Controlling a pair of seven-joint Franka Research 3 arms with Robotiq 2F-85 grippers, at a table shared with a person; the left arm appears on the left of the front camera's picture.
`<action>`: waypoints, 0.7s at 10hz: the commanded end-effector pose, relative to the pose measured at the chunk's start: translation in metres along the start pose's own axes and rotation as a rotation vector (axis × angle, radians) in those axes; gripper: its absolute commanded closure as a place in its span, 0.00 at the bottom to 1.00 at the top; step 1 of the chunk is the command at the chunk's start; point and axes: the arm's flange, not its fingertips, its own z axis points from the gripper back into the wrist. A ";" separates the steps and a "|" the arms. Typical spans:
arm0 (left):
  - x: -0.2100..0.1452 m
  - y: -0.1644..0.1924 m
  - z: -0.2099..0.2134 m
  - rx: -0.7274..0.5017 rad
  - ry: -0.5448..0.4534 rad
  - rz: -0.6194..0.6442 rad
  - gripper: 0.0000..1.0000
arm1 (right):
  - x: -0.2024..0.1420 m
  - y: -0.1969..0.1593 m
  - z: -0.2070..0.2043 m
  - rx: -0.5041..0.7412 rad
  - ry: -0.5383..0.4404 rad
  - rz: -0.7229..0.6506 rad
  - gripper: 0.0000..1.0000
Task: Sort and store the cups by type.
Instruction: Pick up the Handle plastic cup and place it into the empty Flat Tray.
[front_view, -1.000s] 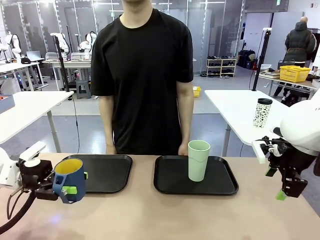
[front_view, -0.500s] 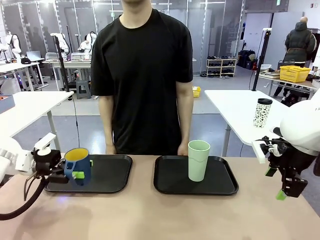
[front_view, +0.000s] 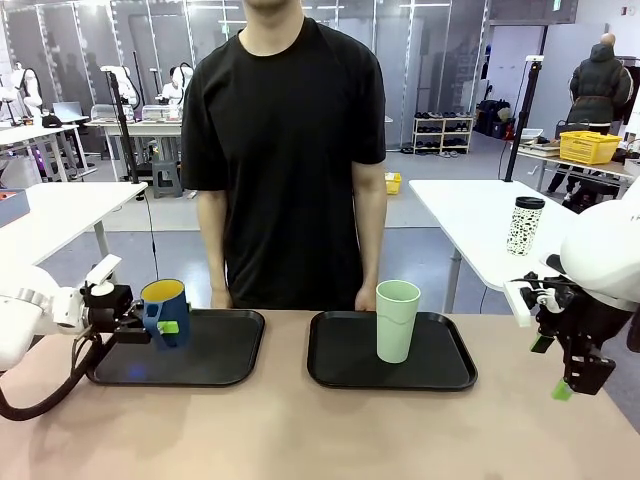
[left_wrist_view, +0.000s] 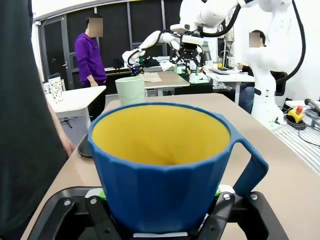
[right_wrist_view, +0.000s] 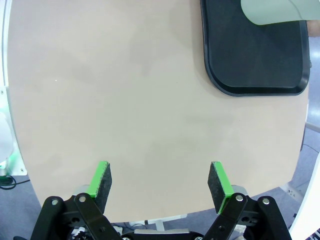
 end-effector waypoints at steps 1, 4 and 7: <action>-0.005 0.013 0.006 -0.005 -0.046 0.013 0.29 | 0.002 0.001 -0.001 -0.006 0.014 -0.021 0.03; -0.023 0.021 0.015 -0.008 -0.047 0.016 0.29 | 0.002 0.001 -0.001 -0.006 0.014 -0.021 0.03; -0.037 0.032 0.021 0.008 -0.037 -0.001 0.29 | 0.002 0.001 -0.001 -0.006 0.014 -0.021 0.03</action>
